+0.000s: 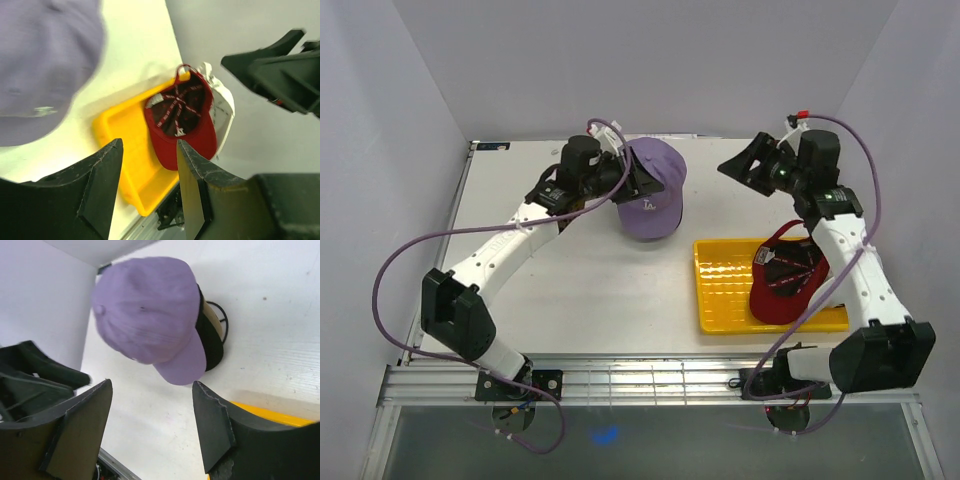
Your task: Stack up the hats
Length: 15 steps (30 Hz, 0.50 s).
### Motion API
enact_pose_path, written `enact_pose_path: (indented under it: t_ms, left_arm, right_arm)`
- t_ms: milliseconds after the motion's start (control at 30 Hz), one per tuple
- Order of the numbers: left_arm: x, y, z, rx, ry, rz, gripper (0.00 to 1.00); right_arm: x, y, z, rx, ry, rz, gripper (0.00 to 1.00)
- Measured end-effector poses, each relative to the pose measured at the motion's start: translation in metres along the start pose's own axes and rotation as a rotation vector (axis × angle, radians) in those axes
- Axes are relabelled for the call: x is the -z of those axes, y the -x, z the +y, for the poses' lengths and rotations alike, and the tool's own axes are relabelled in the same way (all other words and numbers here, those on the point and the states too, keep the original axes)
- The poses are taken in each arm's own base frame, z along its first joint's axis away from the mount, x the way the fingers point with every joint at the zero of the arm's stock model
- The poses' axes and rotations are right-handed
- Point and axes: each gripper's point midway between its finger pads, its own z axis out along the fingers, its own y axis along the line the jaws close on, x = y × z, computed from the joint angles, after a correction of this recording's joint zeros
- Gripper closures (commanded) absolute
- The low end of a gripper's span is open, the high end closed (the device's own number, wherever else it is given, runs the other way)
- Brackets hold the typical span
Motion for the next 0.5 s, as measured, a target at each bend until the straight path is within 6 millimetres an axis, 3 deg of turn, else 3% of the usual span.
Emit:
enact_pose_path:
  t_ms: [133,233,367,500]
  left_arm:
    - [-0.017,-0.028,-0.042,-0.065,-0.055,0.041,0.42]
    - [-0.034,-0.060,-0.063,-0.102,-0.091,0.089,0.42]
    - [-0.065,-0.110,-0.064,-0.141,-0.078,0.171,0.42]
    - [-0.099,-0.165,-0.059,-0.201,-0.048,0.257,0.42]
  right_arm:
    - [0.049,0.023,0.034,0.028,0.070,-0.098,0.27]
    - [0.084,0.031,0.055,0.054,0.113,-0.154,0.27]
    - [0.117,0.031,0.076,0.078,0.150,-0.194,0.26]
    - [0.133,0.022,0.084,0.072,0.164,-0.190,0.26]
